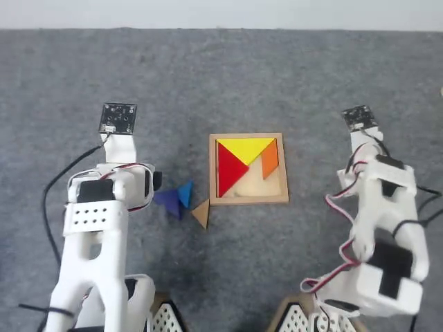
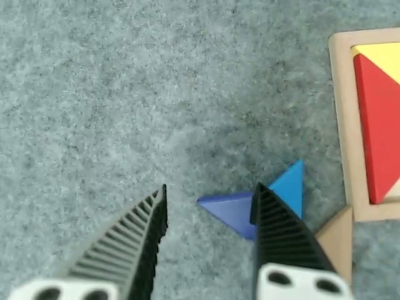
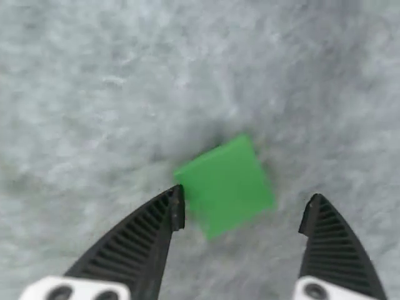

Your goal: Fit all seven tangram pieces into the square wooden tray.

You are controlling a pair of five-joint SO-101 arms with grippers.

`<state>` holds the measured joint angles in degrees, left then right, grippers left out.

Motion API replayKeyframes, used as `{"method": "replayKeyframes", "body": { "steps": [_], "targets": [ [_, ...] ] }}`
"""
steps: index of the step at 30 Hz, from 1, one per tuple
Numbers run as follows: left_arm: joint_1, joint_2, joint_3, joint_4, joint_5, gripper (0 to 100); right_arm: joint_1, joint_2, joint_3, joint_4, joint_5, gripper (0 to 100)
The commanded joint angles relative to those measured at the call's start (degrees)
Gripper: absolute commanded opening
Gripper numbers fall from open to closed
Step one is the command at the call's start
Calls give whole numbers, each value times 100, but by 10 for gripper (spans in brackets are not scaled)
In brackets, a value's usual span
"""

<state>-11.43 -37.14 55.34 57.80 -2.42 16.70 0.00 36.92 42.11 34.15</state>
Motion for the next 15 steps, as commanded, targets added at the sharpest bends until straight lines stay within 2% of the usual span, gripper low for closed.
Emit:
{"method": "replayKeyframes", "body": {
  "steps": [1, 7, 11, 15],
  "targets": [
    [18, -35, -48, -123, -18, 214, 198, 356, -703, -84, 431, 303],
    [18, -35, -48, -123, -18, 214, 48, 1314, -1248, -31, 923, 303],
    [18, -35, -48, -123, -18, 214, 31, 1429, -1662, 664, 1037, 303],
    [18, -35, -48, -123, -18, 214, 40, 1411, -1662, 804, 1002, 262]
  ]
}}
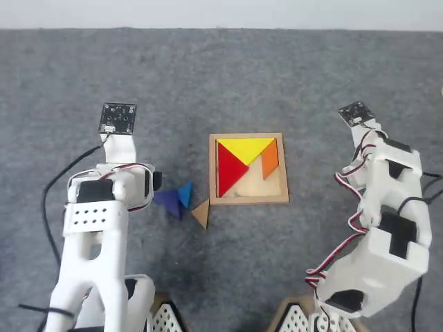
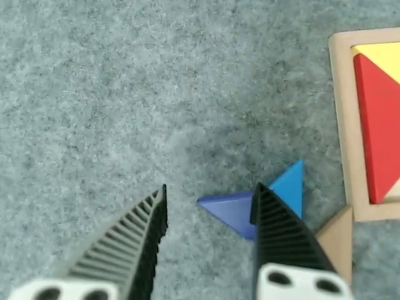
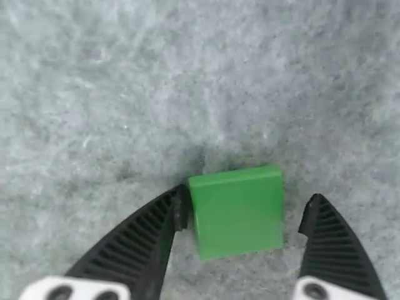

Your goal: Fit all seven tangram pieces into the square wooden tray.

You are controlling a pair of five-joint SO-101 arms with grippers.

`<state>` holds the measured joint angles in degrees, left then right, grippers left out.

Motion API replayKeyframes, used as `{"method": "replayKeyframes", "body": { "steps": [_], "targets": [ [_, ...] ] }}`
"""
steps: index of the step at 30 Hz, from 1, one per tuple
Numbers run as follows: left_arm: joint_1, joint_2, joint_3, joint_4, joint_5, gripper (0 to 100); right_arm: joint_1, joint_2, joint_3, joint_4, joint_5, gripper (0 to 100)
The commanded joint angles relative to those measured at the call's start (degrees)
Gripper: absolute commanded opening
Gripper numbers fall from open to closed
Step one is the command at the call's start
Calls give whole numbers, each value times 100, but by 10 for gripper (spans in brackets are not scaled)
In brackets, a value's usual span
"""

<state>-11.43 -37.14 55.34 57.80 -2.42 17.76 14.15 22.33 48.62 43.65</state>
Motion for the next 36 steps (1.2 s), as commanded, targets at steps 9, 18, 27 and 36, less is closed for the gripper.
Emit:
{"method": "replayKeyframes", "body": {
  "steps": [9, 18, 27, 36],
  "targets": [
    [18, -35, -48, -123, -18, 214, -92, -48, -132, 242, -378, 78],
    [44, -35, -40, -132, -18, 214, -998, -1130, -220, 1015, -1486, 76],
    [53, -35, 198, -448, -26, 214, -3029, -2237, -211, 1833, -2892, 76],
    [1398, -44, -84, 695, -598, 214, -2185, -2738, 325, 1771, -3279, 75]
  ]
}}
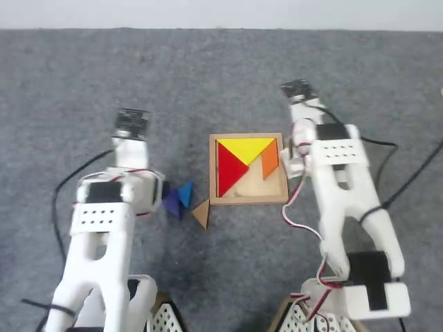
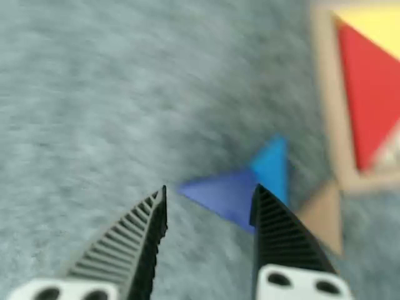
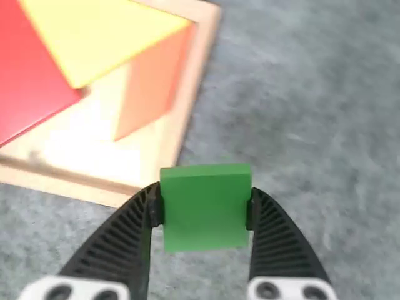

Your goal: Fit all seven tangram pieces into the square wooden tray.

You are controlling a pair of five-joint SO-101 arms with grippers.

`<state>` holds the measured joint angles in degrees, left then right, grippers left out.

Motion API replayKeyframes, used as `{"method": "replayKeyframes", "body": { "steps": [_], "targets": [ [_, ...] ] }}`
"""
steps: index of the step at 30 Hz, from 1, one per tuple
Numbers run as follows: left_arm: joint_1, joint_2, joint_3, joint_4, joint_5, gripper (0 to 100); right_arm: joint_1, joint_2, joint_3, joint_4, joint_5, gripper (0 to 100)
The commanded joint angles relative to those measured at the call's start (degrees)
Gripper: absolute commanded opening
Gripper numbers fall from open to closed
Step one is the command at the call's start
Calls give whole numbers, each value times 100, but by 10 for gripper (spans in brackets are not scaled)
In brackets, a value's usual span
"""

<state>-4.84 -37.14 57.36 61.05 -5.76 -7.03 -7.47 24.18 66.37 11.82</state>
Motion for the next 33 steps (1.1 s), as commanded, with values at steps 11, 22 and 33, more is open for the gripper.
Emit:
{"method": "replayKeyframes", "body": {
  "steps": [11, 22, 33],
  "targets": [
    [1881, 246, -286, 510, -440, 217, 769, -1402, 1960, -1121, -97, 75],
    [1864, 3305, -1226, -281, -246, 214, 760, -1437, 2022, -1156, -105, 75],
    [1899, 3868, -1604, -158, -237, 94, 769, -1437, 2022, -1182, -105, 75]
  ]
}}
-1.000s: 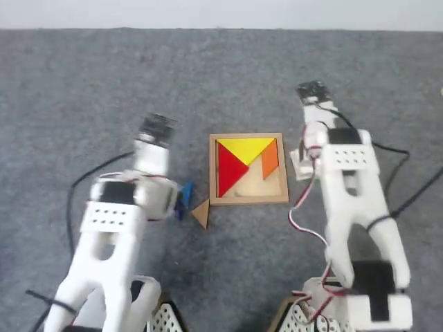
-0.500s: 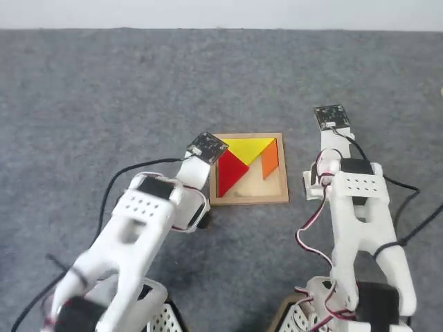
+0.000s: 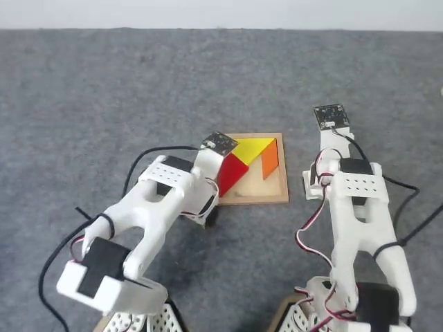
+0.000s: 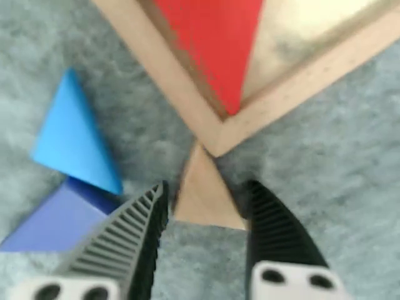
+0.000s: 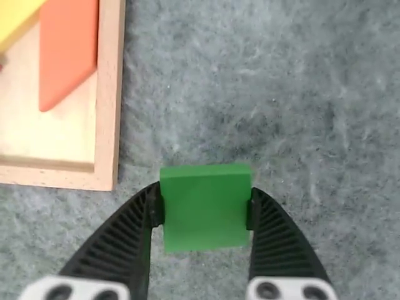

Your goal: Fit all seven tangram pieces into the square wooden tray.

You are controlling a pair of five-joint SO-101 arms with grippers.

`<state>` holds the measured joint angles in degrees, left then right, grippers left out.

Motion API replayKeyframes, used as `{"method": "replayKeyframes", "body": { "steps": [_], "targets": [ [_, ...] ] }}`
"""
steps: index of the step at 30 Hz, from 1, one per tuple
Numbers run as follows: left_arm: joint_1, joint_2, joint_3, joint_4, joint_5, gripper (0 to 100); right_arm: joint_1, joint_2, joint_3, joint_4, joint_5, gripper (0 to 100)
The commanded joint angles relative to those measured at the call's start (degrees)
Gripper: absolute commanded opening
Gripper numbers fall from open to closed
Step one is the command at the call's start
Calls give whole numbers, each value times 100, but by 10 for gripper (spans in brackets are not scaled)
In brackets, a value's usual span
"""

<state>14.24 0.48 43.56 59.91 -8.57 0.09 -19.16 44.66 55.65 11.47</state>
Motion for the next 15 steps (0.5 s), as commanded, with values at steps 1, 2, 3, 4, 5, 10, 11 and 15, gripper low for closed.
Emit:
{"method": "replayKeyframes", "body": {
  "steps": [1, 2, 3, 4, 5, 10, 11, 15],
  "targets": [
    [-9, 105, -224, -9, 35, 75, 57, -268, -26, -110, -70, 75],
    [-9, 105, -233, 62, 26, 62, 57, -268, -35, -110, -70, 75],
    [-9, 105, -251, 114, -9, 53, 57, -268, -44, -110, -70, 75],
    [-9, 105, -268, 167, -79, 47, 57, -268, -44, -110, -70, 75],
    [-9, 105, -286, 202, -114, 43, 57, -268, -44, -110, -70, 75],
    [-79, 105, -637, 607, -167, 43, 57, -268, -44, -110, -70, 75],
    [-123, 105, -743, 738, -149, 58, 66, -268, -44, -110, -70, 75],
    [-413, -132, -884, 1029, -141, 192, 92, -268, -44, -92, -70, 75]
  ]
}}
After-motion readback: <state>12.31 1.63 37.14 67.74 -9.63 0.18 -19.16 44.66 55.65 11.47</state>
